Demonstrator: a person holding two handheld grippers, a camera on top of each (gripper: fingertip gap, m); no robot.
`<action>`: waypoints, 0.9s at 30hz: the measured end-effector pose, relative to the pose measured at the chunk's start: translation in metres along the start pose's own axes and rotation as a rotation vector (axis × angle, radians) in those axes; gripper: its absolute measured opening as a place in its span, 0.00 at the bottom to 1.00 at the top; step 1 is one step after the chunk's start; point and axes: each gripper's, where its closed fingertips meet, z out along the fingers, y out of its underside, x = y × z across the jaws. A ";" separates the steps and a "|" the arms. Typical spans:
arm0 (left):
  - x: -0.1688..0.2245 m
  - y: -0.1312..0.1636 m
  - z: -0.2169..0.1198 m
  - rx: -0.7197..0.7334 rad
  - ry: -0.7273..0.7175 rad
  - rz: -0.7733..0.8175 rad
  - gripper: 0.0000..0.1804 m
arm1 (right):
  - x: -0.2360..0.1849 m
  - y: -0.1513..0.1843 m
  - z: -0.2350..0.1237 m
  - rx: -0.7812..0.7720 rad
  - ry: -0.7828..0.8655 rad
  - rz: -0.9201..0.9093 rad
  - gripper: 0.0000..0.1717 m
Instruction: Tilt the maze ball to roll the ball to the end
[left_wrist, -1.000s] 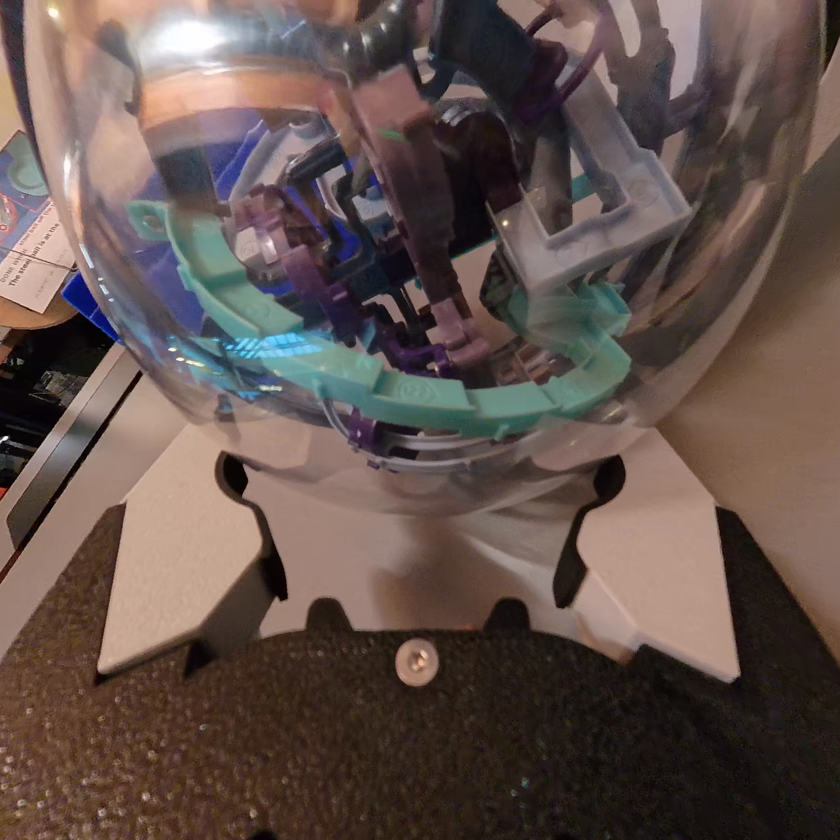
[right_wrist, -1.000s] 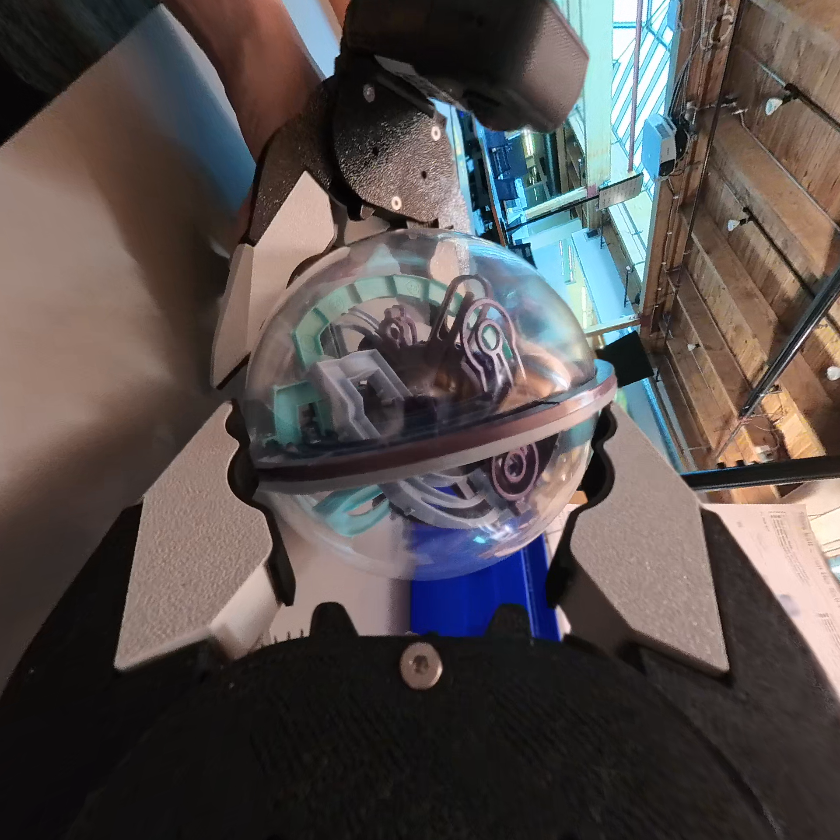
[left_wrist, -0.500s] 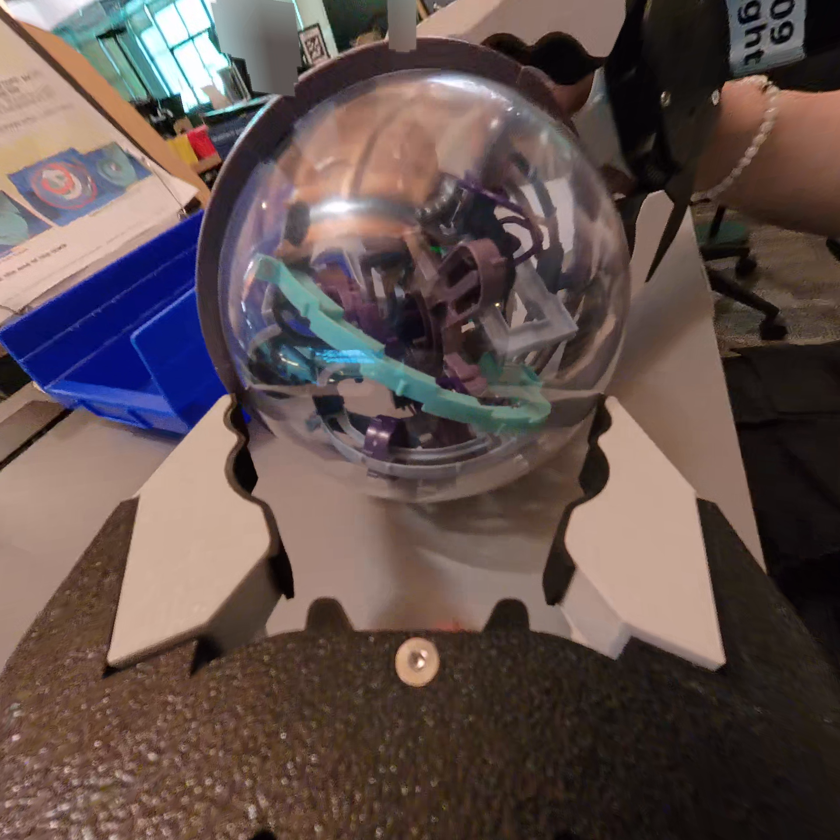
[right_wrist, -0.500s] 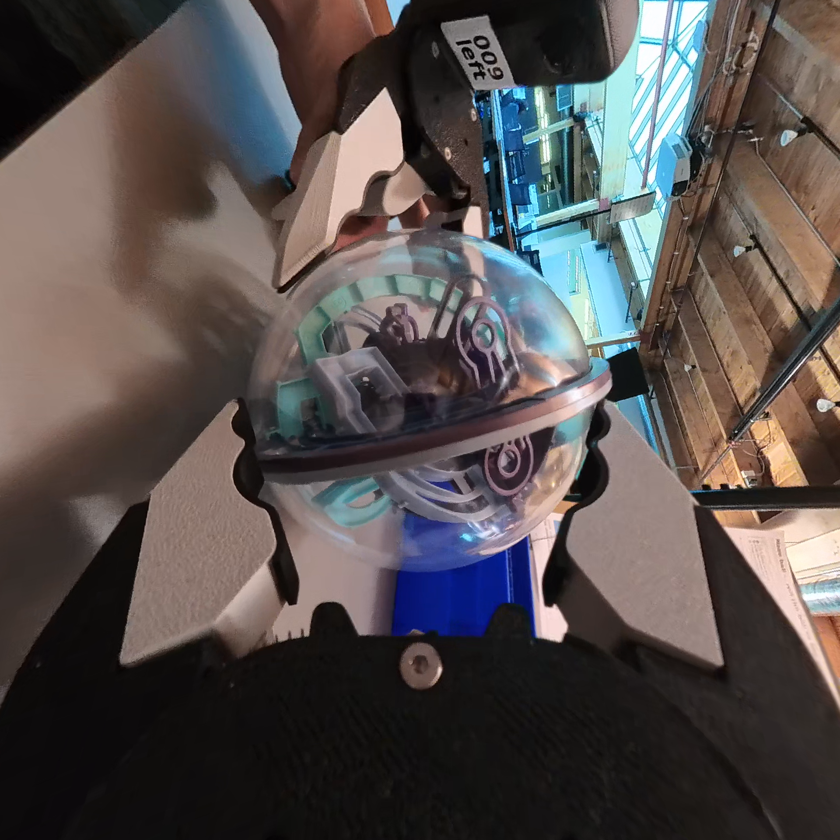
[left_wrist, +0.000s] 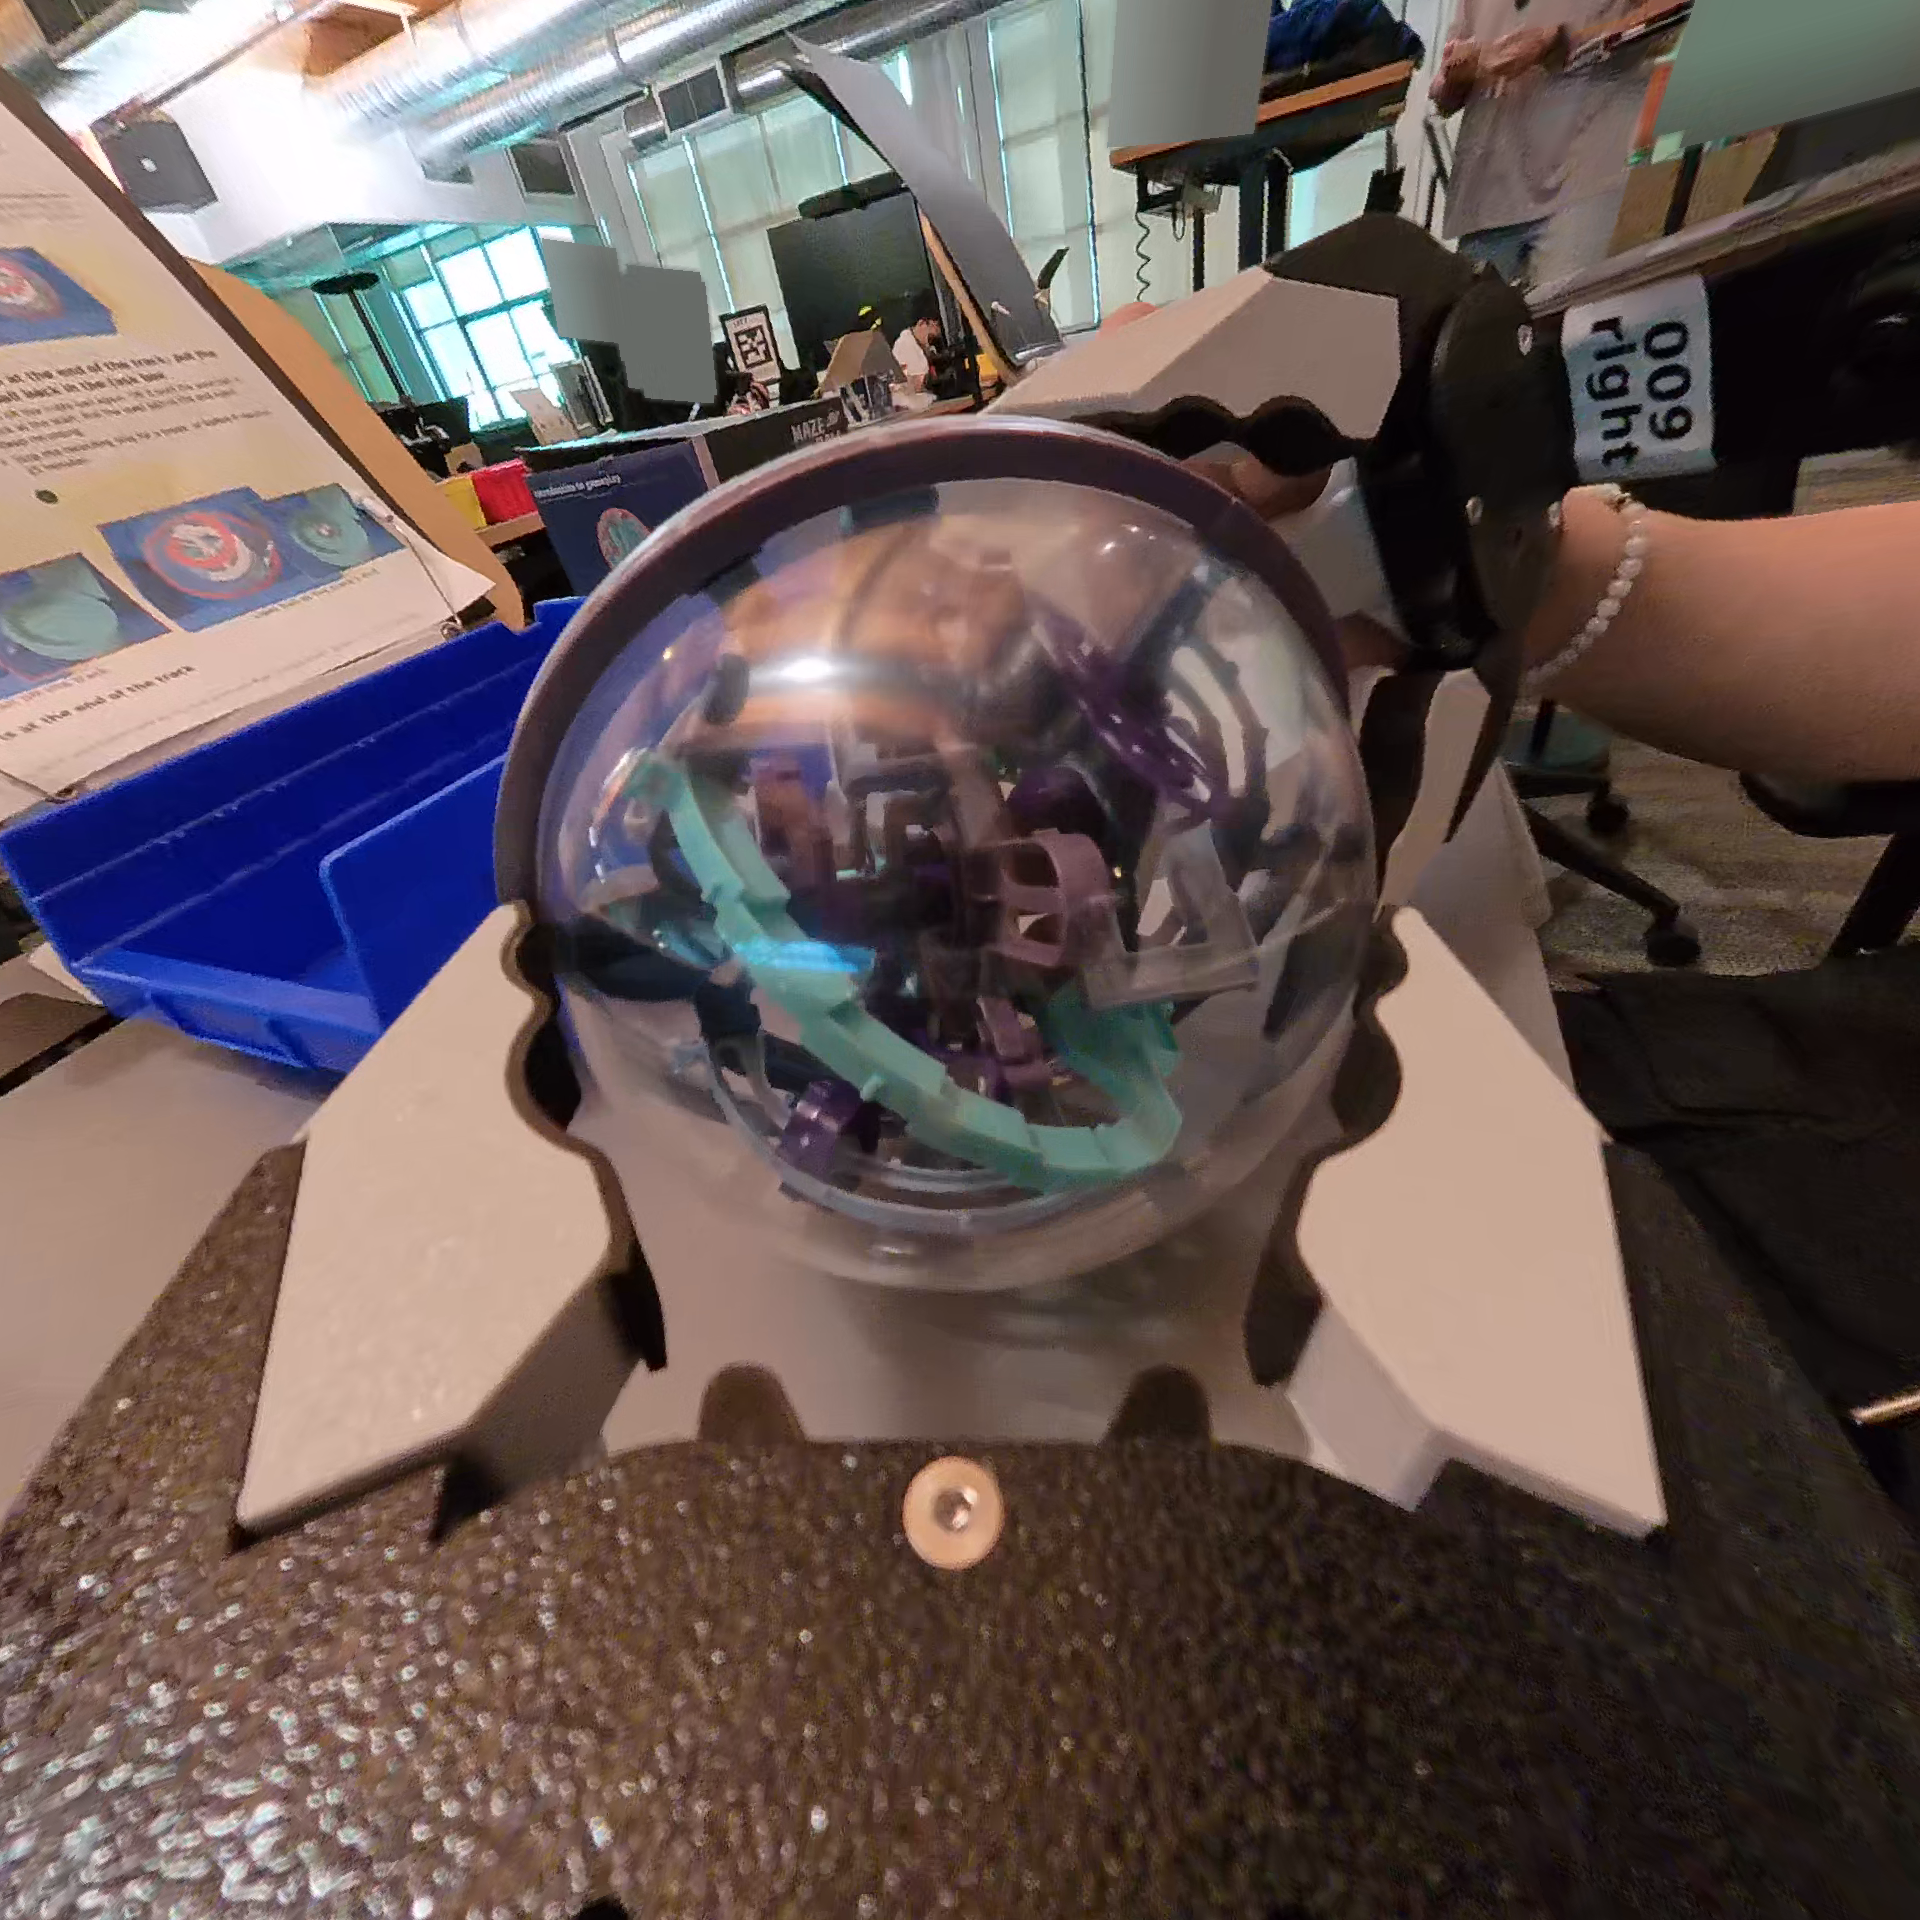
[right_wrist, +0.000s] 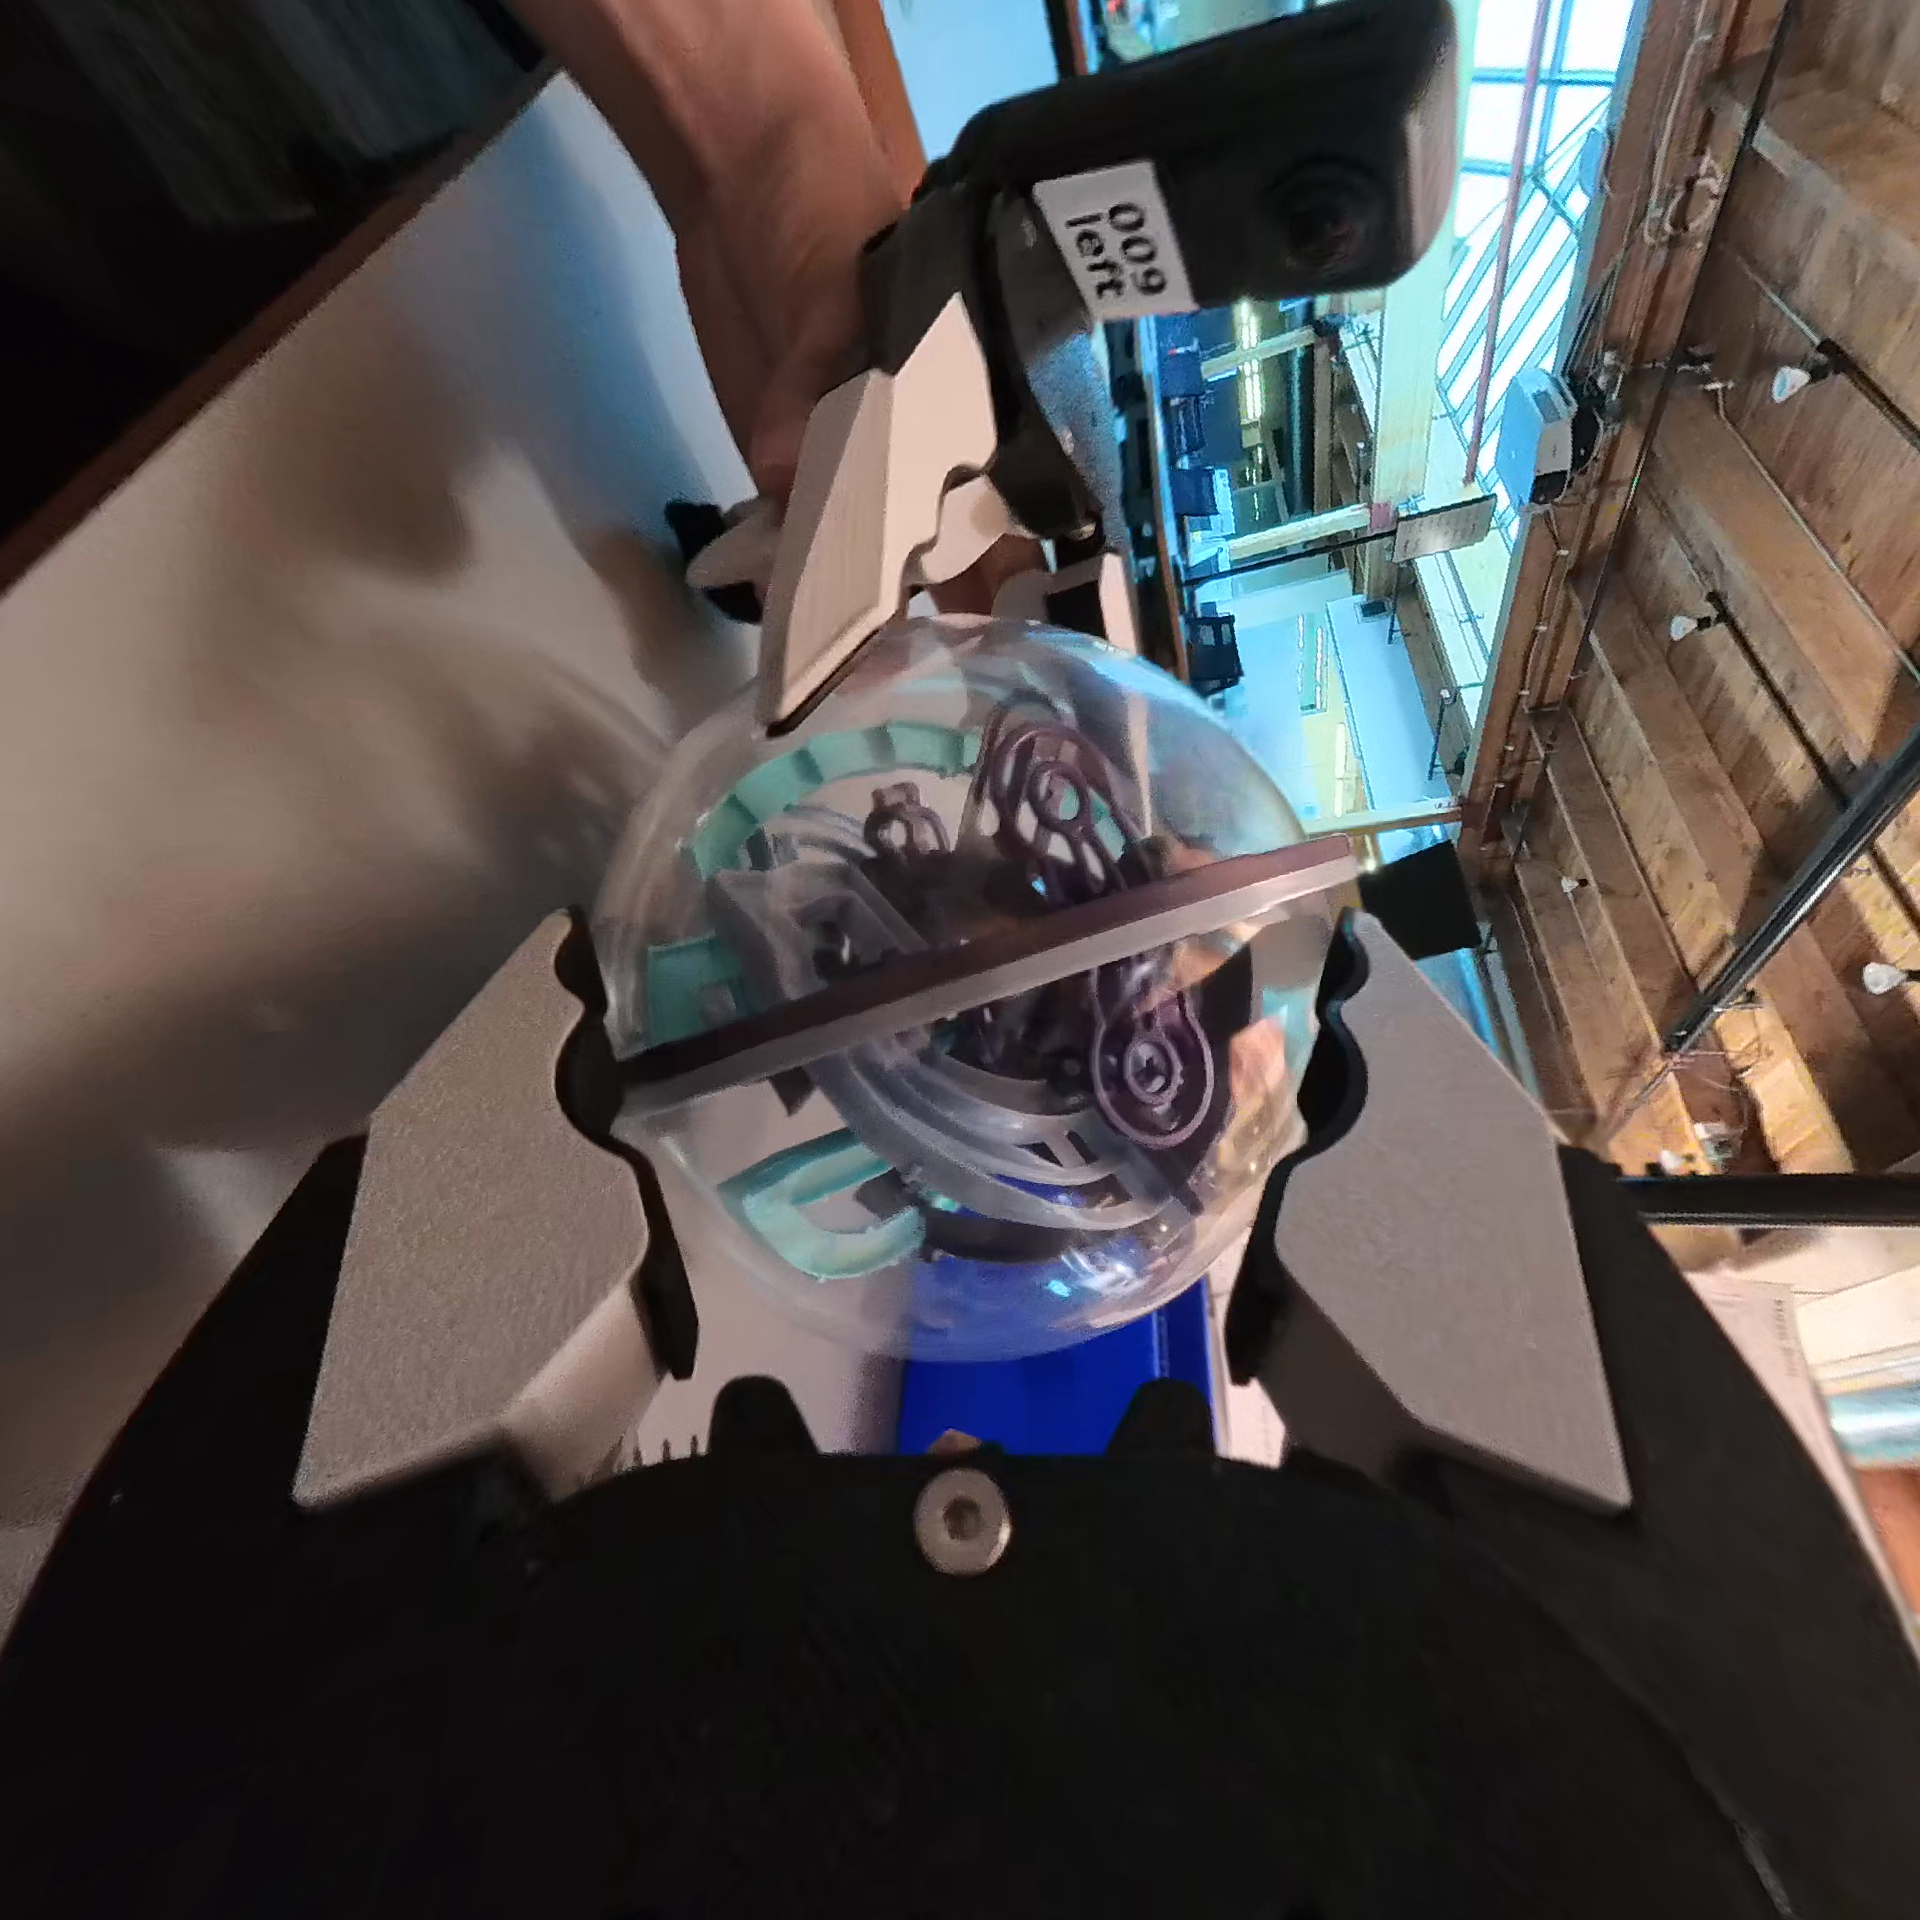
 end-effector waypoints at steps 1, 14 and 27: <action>0.000 0.002 0.001 -0.004 -0.006 0.004 0.80 | 0.001 -0.002 -0.002 0.018 -0.005 0.033 0.76; -0.015 0.020 0.006 -0.129 -0.097 -0.022 0.77 | 0.008 0.045 -0.001 -0.019 0.044 0.473 0.80; -0.054 -0.013 -0.015 -0.131 0.057 0.032 0.81 | -0.009 0.078 -0.011 -0.154 -0.072 0.705 0.82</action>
